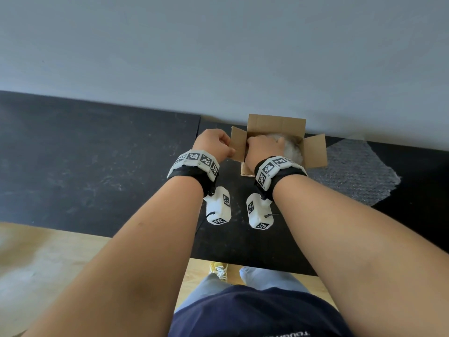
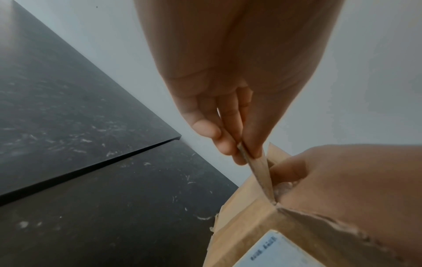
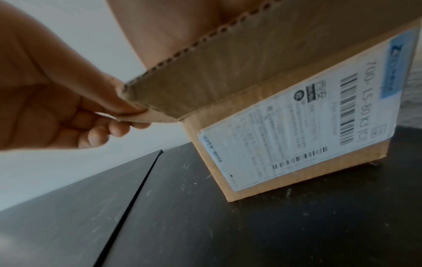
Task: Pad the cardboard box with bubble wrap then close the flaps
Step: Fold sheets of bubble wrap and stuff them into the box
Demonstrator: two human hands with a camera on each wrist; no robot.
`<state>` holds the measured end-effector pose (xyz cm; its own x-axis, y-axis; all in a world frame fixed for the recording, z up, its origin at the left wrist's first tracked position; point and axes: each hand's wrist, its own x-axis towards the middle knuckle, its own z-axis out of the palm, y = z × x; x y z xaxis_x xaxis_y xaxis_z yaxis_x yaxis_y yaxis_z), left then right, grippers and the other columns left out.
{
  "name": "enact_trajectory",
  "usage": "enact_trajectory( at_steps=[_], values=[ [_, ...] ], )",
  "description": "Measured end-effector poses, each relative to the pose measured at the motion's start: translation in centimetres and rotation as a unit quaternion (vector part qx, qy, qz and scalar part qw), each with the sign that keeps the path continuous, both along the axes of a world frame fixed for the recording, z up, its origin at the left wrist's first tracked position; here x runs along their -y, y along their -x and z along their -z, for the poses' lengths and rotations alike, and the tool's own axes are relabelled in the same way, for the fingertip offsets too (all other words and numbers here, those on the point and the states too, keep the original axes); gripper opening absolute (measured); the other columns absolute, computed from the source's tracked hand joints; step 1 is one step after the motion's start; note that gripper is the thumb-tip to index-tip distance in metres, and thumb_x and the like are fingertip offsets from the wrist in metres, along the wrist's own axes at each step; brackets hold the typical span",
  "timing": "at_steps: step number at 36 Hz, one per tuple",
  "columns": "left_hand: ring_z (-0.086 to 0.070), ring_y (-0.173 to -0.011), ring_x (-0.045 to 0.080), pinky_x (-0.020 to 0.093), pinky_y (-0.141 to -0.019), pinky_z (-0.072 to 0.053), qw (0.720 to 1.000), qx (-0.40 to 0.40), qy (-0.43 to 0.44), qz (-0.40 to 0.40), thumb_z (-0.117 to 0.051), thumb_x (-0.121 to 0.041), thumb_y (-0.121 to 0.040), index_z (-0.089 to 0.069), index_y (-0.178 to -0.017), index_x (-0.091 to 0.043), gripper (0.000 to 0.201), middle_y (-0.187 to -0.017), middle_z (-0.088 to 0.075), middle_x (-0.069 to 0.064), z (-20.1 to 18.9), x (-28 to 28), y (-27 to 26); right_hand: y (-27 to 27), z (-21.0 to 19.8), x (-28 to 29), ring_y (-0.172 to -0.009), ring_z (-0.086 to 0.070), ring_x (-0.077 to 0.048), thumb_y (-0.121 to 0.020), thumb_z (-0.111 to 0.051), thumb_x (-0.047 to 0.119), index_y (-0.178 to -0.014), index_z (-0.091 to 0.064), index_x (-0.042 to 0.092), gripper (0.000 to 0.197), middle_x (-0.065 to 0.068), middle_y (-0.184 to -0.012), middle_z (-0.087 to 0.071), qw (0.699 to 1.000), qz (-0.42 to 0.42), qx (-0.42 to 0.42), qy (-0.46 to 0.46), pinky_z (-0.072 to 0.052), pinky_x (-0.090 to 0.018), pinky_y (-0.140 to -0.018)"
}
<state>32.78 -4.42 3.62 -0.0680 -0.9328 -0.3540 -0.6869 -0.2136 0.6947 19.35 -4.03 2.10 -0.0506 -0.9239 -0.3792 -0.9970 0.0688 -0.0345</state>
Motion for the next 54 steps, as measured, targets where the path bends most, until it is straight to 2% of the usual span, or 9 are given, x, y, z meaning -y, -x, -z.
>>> enact_trajectory(
  at_steps=[6,12,17,22,27,32,44,47,54],
  values=[
    [-0.07,-0.084,0.022,0.034,-0.076,-0.056,1.0,0.002,0.002,0.003,-0.076,-0.013,-0.076,-0.063,-0.084,-0.016,0.016,-0.087,-0.072,0.006,-0.4,-0.2,0.3,0.3,-0.8,-1.7,-0.122,-0.05,-0.027,-0.08,-0.055,0.02,-0.127,-0.055,0.027,0.047,-0.002,-0.125,-0.057,0.994,0.064,0.085,0.013,-0.023,-0.049,-0.106],
    [-0.069,-0.085,0.022,0.033,-0.075,-0.055,1.0,0.005,0.001,0.003,-0.076,-0.014,-0.075,-0.063,-0.08,-0.018,0.015,-0.087,-0.072,0.005,-0.4,-0.3,0.2,0.7,-2.0,-2.7,-0.117,-0.056,-0.028,-0.095,-0.041,0.023,-0.134,-0.044,0.015,0.04,-0.008,-0.119,-0.065,0.965,0.18,0.167,0.093,-0.027,-0.041,-0.105],
    [-0.065,-0.075,0.02,0.029,-0.071,-0.051,1.0,0.0,0.0,0.007,-0.074,-0.011,-0.076,-0.062,-0.081,-0.017,0.014,-0.083,-0.07,0.004,-0.3,-0.3,-0.1,1.4,-1.5,-2.6,-0.123,-0.053,-0.027,-0.088,-0.054,0.021,-0.137,-0.052,0.027,0.049,-0.004,-0.131,-0.06,0.965,0.175,0.19,0.034,-0.035,-0.041,-0.108],
    [-0.062,-0.071,0.016,0.026,-0.066,-0.049,1.0,-0.013,-0.016,0.01,-0.074,-0.01,-0.076,-0.057,-0.072,-0.02,0.02,-0.076,-0.068,0.002,0.0,-0.1,-0.4,1.7,-1.0,-2.1,-0.13,-0.048,-0.028,-0.09,-0.053,0.024,-0.141,-0.046,0.034,0.053,-0.003,-0.139,-0.054,0.98,0.122,0.155,0.001,-0.033,-0.044,-0.11],
    [-0.064,-0.073,0.016,0.03,-0.075,-0.053,1.0,-0.017,-0.017,0.009,-0.076,-0.012,-0.076,-0.059,-0.074,-0.019,0.019,-0.08,-0.07,0.004,0.4,0.1,-0.5,1.3,-1.3,-1.5,-0.116,-0.055,-0.027,-0.091,-0.052,0.029,-0.133,-0.049,0.038,0.044,-0.002,-0.12,-0.062,0.998,0.04,0.039,-0.02,-0.027,-0.046,-0.1],
    [-0.066,-0.075,0.016,0.031,-0.075,-0.054,1.0,-0.024,-0.016,0.003,-0.077,-0.012,-0.075,-0.06,-0.073,-0.022,0.02,-0.077,-0.07,0.002,0.5,0.4,-0.6,1.2,-0.1,-1.0,-0.118,-0.054,-0.027,-0.092,-0.052,0.032,-0.124,-0.058,0.033,0.033,-0.001,-0.116,-0.065,1.0,0.026,0.009,-0.007,-0.02,-0.052,-0.108],
    [-0.065,-0.073,0.015,0.033,-0.077,-0.054,1.0,-0.013,-0.004,-0.001,-0.076,-0.016,-0.076,-0.067,-0.086,-0.015,0.013,-0.073,-0.068,-0.001,0.9,0.2,-0.6,1.4,0.8,-0.4,-0.114,-0.057,-0.027,-0.086,-0.058,0.02,-0.115,-0.062,0.03,0.031,-0.002,-0.11,-0.067,0.997,0.057,0.056,0.023,-0.02,-0.05,-0.109],
    [-0.068,-0.081,0.018,0.03,-0.076,-0.053,1.0,0.008,0.009,0.005,-0.074,-0.02,-0.078,-0.069,-0.092,-0.014,0.016,-0.079,-0.07,0.001,0.7,-0.1,-0.4,1.8,0.5,-0.6,-0.118,-0.056,-0.028,-0.089,-0.055,0.024,-0.123,-0.062,0.029,0.035,-0.003,-0.12,-0.066,0.994,0.066,0.082,0.028,-0.029,-0.048,-0.106],
    [-0.065,-0.089,0.019,0.028,-0.071,-0.05,0.999,0.04,0.033,0.0,-0.068,-0.015,-0.075,-0.067,-0.1,-0.016,0.025,-0.095,-0.07,0.001,-0.1,-0.8,0.7,2.4,-0.4,-2.1,-0.13,-0.046,-0.029,-0.092,-0.048,0.026,-0.138,-0.05,0.033,0.046,-0.003,-0.137,-0.055,0.989,0.086,0.12,0.025,-0.024,-0.046,-0.11]
  ],
)
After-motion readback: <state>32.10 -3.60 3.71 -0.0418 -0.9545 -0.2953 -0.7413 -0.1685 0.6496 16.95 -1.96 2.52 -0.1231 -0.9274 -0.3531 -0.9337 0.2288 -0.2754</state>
